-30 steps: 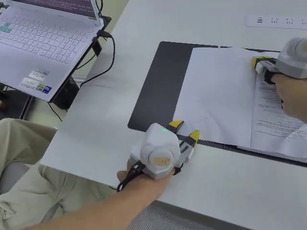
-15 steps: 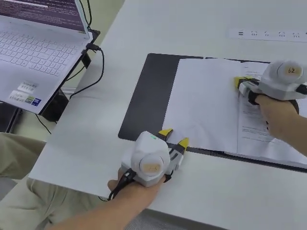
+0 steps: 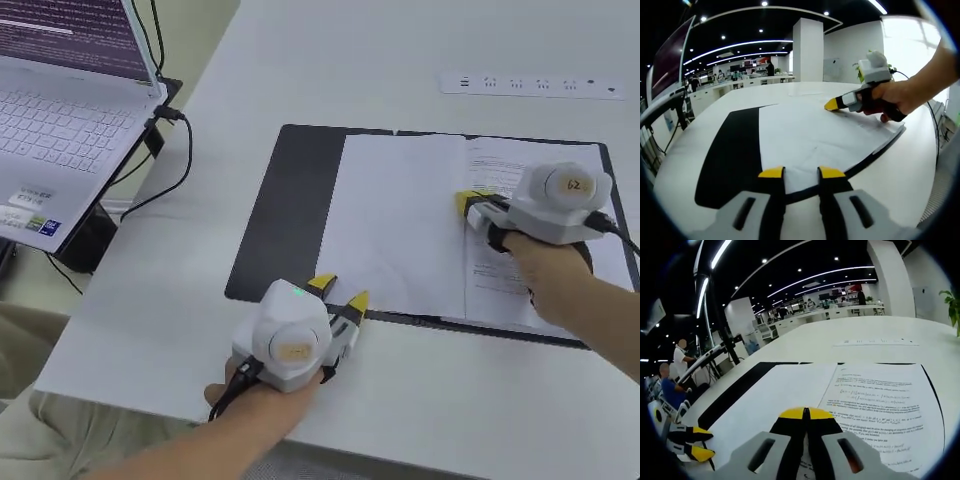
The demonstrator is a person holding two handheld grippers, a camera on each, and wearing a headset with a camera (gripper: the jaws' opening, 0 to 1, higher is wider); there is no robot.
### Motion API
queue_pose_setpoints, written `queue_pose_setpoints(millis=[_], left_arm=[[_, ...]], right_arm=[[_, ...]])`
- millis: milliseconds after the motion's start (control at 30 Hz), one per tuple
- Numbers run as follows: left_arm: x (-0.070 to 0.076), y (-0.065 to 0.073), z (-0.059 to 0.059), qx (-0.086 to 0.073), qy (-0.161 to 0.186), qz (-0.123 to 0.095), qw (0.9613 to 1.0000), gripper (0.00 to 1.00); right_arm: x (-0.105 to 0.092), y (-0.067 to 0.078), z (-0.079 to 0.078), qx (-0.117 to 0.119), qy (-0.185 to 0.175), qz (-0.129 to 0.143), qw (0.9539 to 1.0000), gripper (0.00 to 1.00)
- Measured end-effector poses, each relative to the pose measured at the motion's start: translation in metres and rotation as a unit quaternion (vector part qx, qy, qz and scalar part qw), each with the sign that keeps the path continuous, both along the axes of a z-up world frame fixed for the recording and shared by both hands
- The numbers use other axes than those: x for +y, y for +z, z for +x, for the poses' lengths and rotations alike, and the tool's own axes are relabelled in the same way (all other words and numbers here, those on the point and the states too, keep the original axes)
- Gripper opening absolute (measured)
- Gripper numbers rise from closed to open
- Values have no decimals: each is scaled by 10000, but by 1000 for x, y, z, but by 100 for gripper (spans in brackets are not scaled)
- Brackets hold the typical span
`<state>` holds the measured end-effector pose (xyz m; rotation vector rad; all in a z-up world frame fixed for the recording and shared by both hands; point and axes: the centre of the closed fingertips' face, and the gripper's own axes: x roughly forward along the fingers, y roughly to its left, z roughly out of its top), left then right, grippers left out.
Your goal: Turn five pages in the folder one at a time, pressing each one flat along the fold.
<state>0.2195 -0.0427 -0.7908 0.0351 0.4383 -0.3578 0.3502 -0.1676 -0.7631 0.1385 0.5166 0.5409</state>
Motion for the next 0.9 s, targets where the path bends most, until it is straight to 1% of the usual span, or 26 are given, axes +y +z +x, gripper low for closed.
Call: queue_pose_setpoints(millis=[200, 300, 533, 633, 833, 900], left_arm=[[0, 1, -1, 3, 0, 0, 10000, 24], [0, 1, 0, 4, 4, -5, 10000, 24], [0, 2, -1, -6, -9, 0, 10000, 24], [0, 2, -1, -8, -13, 3, 10000, 24], [0, 4, -2, -9, -16, 8, 10000, 24], [-1, 4, -2, -9, -28, 23, 10000, 24]], right_arm=[[1, 2, -14, -9, 90, -3, 10000, 0], [-1, 1, -19, 27, 100, -3, 9999, 0], [0, -1, -41, 102, 292, -72, 9995, 0], [1, -2, -49, 121, 384, -128, 9991, 0], [2, -4, -65, 186, 499, -155, 9985, 0], [3, -5, -73, 208, 576, -189, 9979, 0]])
